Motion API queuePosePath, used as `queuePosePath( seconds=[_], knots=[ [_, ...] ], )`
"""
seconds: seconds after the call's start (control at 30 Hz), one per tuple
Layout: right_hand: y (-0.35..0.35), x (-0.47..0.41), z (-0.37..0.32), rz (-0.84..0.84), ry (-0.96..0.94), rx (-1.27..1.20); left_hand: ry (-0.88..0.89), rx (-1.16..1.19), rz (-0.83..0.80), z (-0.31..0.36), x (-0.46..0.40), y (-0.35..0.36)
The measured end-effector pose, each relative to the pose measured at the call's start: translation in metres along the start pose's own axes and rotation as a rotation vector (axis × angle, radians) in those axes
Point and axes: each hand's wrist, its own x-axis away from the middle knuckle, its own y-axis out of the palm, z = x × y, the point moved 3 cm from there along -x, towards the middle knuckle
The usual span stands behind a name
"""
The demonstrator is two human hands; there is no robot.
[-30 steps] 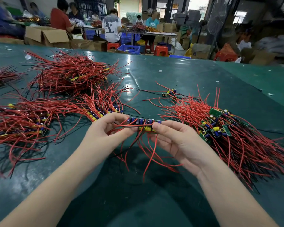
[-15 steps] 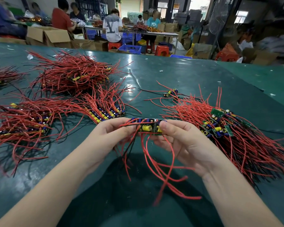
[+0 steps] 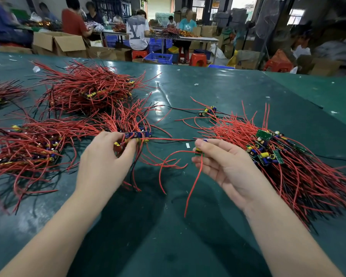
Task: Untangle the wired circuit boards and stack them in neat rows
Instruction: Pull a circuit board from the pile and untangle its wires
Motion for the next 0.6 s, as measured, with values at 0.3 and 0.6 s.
queuePosePath(
  seconds=[0.3, 0.6],
  knots=[
    [0.001, 0.001, 0.005, -0.019, 0.1, -0.018, 0.278, 0.141, -0.073, 0.01, 0.0, 0.006],
    [0.008, 0.001, 0.004, -0.128, 0.07, -0.095, -0.263, 1.087, -0.617, 0.028, 0.017, 0.024]
  ],
)
